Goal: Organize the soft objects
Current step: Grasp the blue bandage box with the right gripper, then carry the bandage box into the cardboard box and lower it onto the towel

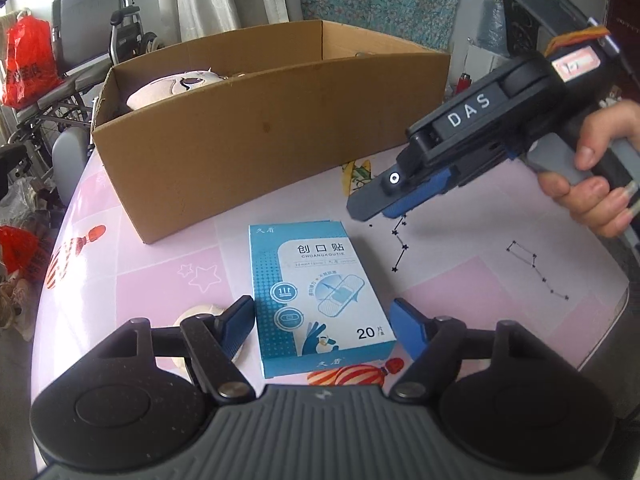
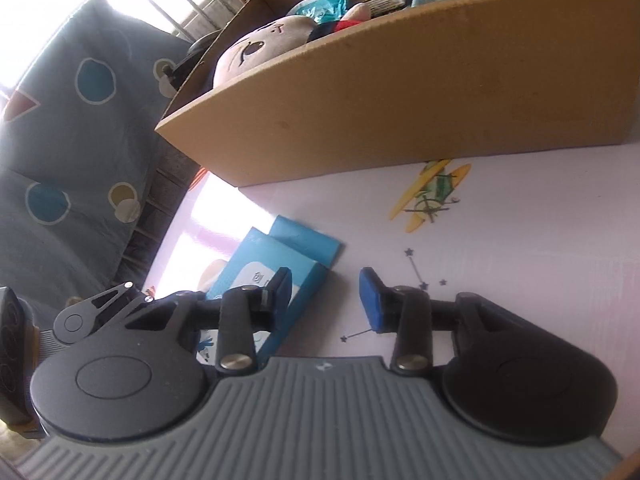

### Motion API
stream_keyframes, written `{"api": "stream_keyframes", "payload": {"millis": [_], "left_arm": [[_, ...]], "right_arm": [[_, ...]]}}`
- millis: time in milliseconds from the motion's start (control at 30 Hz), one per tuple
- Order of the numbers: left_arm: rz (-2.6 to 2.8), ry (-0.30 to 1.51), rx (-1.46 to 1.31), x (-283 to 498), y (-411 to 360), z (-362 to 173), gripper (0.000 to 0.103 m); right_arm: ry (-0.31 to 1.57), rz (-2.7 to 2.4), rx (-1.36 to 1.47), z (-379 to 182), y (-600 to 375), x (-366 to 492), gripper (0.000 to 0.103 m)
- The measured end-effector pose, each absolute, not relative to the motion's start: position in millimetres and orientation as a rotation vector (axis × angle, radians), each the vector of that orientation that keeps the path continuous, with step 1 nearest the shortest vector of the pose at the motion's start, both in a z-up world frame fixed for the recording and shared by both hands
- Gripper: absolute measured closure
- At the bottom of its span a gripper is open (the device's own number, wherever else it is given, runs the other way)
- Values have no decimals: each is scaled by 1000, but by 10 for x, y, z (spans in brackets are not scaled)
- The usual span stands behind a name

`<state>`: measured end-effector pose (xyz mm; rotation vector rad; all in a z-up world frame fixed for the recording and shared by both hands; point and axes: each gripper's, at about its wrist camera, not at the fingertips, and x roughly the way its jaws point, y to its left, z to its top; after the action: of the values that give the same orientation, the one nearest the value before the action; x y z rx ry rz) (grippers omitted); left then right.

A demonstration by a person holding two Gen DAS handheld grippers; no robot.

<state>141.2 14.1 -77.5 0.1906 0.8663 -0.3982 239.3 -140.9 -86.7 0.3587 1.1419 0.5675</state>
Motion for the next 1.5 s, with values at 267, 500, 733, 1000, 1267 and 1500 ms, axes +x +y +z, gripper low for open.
{"api": "stream_keyframes", "payload": {"millis": [267,500,733,1000,1267,1500], "left_arm": [[-440,892,44,1608,205,-869,29],[-460,904,41,1567,143,-877,29],[-487,738,107,1500,-85,-185,29],[-401,720,-13,3257,-433,325,29],[-332,936,-73,4340,-681,-339,80],[-323,952,-86,4440,-676,-372,67]], "right_arm": [[1275,584,863,-1422,-1454,2437,41],[1176,570,883,-1486,-1511,2316,76],[962,694,808,-650,-1701,2161,78],[844,659,638,187,-2059,3765,78],[1001,471,500,-518,-2115,4822,84],[1012,481,537,-791,-2101,5084,84]]}}
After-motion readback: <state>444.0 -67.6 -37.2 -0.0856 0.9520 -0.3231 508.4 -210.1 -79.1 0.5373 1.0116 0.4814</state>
